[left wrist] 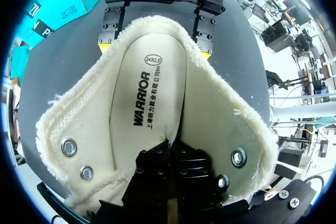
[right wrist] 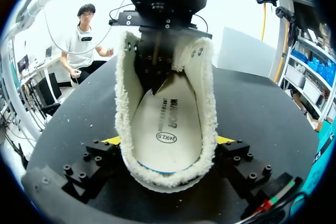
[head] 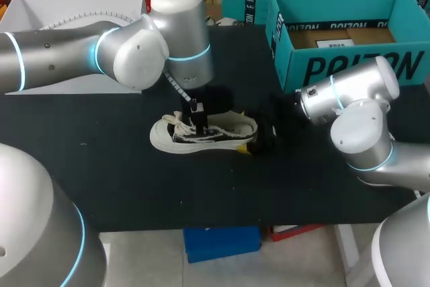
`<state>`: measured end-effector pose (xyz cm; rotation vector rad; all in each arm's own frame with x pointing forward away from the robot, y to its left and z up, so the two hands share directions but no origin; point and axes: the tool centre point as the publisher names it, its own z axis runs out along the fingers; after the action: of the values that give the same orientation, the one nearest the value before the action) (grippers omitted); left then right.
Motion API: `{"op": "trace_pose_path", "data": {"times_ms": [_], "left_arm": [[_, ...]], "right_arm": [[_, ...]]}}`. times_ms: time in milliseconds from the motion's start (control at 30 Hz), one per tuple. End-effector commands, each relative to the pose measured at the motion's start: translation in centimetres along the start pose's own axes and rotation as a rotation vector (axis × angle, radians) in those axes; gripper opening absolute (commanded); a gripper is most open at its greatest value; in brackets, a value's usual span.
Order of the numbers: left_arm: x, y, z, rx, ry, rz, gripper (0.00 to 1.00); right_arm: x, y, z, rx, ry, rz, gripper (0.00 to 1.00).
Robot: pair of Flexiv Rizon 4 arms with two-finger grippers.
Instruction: Take the shoe out of the shoebox, open the shoe tongue, remove and reinsert the insole, then place the shoe into the shoebox
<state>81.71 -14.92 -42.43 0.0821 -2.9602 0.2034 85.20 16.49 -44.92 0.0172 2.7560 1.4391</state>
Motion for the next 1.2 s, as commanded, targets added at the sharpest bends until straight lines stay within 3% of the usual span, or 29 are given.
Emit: {"op": "trace_pose_path", "data": {"times_ms": [33, 1200], "left_arm": [[1.6, 0.5, 0.7, 0.046, -0.024, -0.004, 0.0], [0.3, 1.0, -2.2, 0.132, -0.069, -0.009, 0.0]], "right_arm": [[-0.1, -0.5, 0.4, 0.002, -0.001, 0.003, 0.0], [-0.1, -0.5, 0.4, 0.002, -0.001, 0.003, 0.0]]}}
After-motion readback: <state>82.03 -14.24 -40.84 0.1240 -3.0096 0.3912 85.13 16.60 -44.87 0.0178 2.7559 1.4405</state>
